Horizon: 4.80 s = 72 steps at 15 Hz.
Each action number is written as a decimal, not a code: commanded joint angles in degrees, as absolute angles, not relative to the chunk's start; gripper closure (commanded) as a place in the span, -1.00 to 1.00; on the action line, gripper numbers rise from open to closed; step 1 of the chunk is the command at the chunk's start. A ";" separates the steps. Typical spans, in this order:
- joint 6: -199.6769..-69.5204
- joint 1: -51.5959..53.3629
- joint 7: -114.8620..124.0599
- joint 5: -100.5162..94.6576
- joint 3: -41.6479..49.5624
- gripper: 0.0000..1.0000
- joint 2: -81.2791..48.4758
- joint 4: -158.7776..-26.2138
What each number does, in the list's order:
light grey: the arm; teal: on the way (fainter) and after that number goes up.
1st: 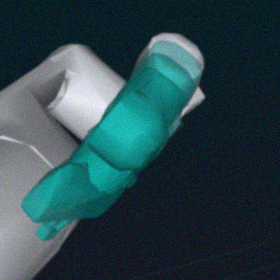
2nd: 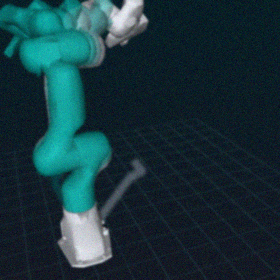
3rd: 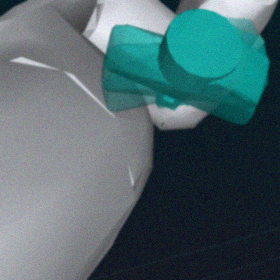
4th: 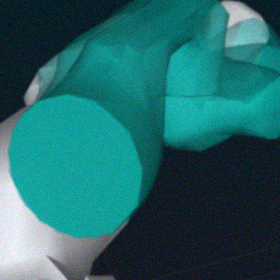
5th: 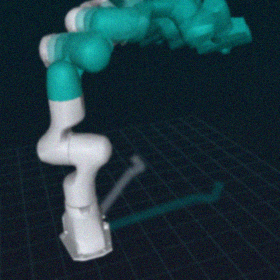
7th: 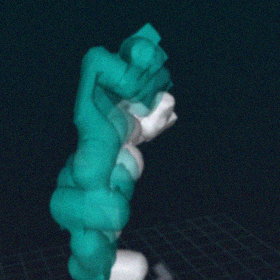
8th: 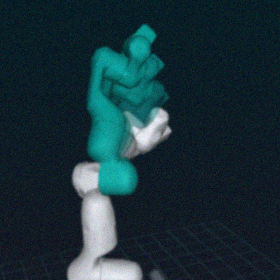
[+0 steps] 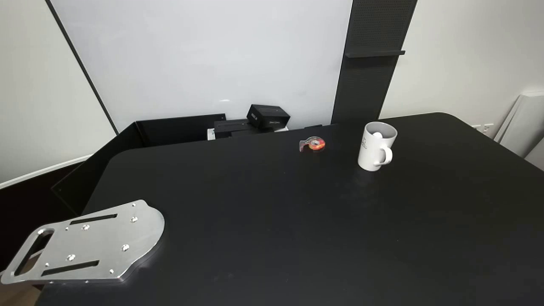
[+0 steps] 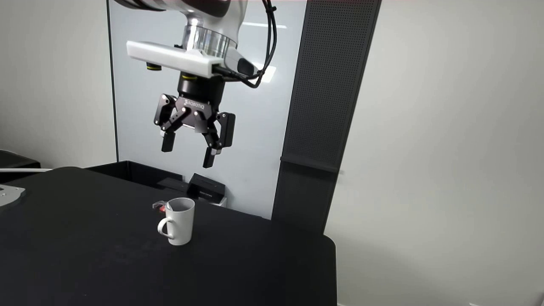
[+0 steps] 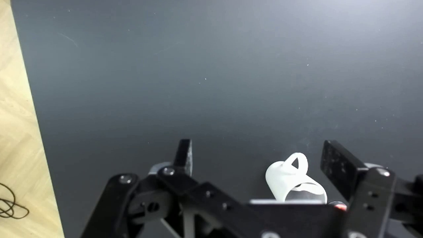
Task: Remove the spoon from the mug.
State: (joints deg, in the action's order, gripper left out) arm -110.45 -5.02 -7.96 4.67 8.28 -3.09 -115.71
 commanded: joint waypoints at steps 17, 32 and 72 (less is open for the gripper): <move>-120.86 -2.58 -6.64 -2.45 3.14 -1.00 -21.93 -94.92; -123.39 -1.13 -30.11 -8.94 -2.89 -1.00 -23.72 -96.52; -130.91 0.78 -41.55 -11.77 -5.76 -1.00 -32.97 -96.59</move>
State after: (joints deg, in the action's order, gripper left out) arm -129.36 0.94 -41.87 -11.84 -5.35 -31.59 -97.37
